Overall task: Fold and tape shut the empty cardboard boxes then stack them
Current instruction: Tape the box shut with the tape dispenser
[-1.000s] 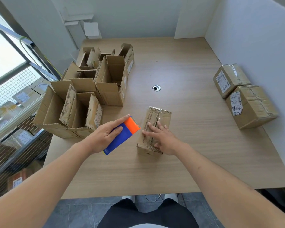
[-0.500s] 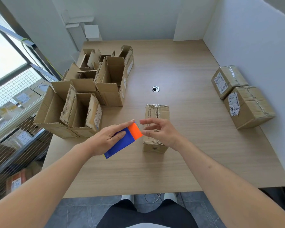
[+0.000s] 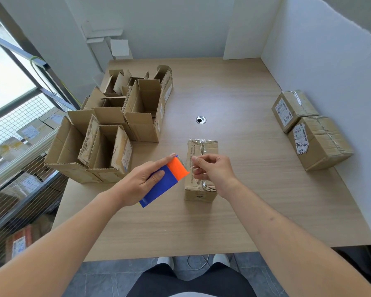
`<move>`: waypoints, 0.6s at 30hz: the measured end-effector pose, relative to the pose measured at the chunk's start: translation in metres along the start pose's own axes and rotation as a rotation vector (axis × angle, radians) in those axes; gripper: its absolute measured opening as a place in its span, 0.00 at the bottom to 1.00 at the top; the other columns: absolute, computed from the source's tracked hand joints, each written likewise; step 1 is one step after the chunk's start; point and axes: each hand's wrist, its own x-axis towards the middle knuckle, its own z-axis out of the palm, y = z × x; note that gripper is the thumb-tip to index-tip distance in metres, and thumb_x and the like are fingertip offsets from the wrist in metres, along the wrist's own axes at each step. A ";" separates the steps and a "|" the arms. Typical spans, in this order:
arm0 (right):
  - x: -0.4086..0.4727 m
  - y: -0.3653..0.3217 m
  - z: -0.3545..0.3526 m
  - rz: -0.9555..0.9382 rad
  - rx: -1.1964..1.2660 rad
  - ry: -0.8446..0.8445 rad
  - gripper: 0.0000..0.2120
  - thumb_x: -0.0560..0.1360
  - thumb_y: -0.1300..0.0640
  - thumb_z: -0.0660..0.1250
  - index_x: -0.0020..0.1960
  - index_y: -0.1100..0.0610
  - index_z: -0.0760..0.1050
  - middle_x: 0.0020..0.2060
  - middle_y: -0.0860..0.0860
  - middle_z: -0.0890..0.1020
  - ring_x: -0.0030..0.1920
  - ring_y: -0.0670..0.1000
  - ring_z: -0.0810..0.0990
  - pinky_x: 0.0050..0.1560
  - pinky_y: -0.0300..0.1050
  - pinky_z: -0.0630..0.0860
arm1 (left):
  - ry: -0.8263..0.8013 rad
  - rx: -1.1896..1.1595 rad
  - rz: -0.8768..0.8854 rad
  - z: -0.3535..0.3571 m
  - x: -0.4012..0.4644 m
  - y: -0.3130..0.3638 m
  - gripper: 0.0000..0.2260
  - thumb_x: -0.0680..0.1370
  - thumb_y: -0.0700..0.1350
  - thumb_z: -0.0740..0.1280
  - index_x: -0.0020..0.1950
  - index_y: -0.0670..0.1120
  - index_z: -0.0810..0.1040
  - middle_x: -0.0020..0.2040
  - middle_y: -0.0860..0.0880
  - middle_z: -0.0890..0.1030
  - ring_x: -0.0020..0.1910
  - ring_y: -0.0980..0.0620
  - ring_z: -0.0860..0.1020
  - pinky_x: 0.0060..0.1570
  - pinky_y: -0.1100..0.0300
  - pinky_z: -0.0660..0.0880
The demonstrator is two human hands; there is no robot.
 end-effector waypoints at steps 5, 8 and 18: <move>0.000 -0.001 0.002 0.070 0.105 0.035 0.08 0.75 0.59 0.77 0.44 0.63 0.81 0.36 0.56 0.82 0.34 0.54 0.80 0.39 0.48 0.83 | 0.040 0.029 0.057 0.000 0.000 0.004 0.22 0.85 0.56 0.54 0.80 0.69 0.57 0.54 0.56 0.73 0.48 0.52 0.75 0.47 0.53 0.77; -0.001 -0.005 0.001 0.099 0.175 0.002 0.07 0.76 0.59 0.75 0.46 0.62 0.79 0.37 0.55 0.82 0.35 0.54 0.82 0.38 0.47 0.83 | 0.053 0.032 0.069 0.000 0.002 0.007 0.23 0.85 0.57 0.54 0.80 0.68 0.57 0.52 0.62 0.72 0.48 0.53 0.74 0.46 0.61 0.74; -0.004 -0.006 -0.010 0.031 0.086 -0.036 0.08 0.77 0.60 0.74 0.49 0.64 0.79 0.38 0.56 0.84 0.34 0.55 0.80 0.39 0.50 0.84 | 0.022 0.079 0.089 0.000 0.006 0.009 0.23 0.86 0.55 0.54 0.80 0.68 0.55 0.53 0.59 0.72 0.48 0.54 0.74 0.46 0.62 0.74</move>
